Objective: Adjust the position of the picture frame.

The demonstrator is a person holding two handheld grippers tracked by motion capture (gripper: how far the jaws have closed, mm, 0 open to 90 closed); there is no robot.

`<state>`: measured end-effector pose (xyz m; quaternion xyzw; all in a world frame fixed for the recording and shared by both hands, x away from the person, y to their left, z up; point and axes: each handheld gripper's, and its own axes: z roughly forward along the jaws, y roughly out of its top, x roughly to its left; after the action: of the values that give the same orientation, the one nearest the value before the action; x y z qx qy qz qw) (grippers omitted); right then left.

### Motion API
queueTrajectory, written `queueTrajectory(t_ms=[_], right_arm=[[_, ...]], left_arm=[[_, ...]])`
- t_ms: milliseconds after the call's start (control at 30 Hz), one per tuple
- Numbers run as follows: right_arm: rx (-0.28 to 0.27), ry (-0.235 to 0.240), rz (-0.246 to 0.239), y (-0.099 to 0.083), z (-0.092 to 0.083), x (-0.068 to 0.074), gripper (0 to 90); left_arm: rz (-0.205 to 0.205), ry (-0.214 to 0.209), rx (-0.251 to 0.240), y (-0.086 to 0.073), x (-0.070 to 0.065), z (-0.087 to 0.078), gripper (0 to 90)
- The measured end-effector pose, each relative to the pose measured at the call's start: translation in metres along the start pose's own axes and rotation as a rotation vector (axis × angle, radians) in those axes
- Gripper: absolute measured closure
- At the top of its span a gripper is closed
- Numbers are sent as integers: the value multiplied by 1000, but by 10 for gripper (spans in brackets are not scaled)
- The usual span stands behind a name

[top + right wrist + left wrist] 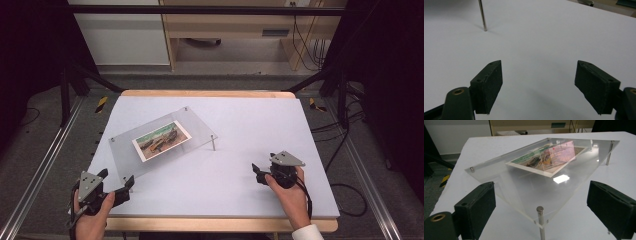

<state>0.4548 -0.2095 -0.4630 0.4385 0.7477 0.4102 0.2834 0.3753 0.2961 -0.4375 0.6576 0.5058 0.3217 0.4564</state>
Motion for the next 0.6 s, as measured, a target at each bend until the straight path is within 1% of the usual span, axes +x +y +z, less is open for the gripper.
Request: queueTrajectory(t_ms=[33, 133, 200, 233, 333, 400, 433, 467, 533, 600], right_arm=[[3, -5, 5, 0, 0, 0, 224], [5, 3, 10, -1, 0, 0, 238], [7, 6, 6, -1, 0, 0, 252], [7, 6, 6, -1, 0, 0, 258], [4, 7, -4, -1, 0, -1, 262], [0, 3, -9, -1, 0, -1, 269], [0, 3, -7, -1, 0, -1, 269], [0, 3, -7, -1, 0, -1, 269], [-2, 0, -15, -1, 0, -1, 269], [-3, -4, -20, -1, 0, -1, 269]], left_arm=[[0, 2, 12, -1, 2, -2, 79], [6, -4, 15, -3, 4, -5, 79], [47, 8, 24, -6, 5, -7, 79], [78, 26, 28, -8, 6, -7, 79], [87, 38, 18, -10, 8, -8, 78], [98, 57, 17, -12, 11, -8, 76], [110, 66, 21, -13, 12, -9, 76], [130, 72, 35, -14, 13, -9, 76], [155, 71, 44, -17, 15, -10, 76], [147, 61, 40, -19, 16, -11, 75]])
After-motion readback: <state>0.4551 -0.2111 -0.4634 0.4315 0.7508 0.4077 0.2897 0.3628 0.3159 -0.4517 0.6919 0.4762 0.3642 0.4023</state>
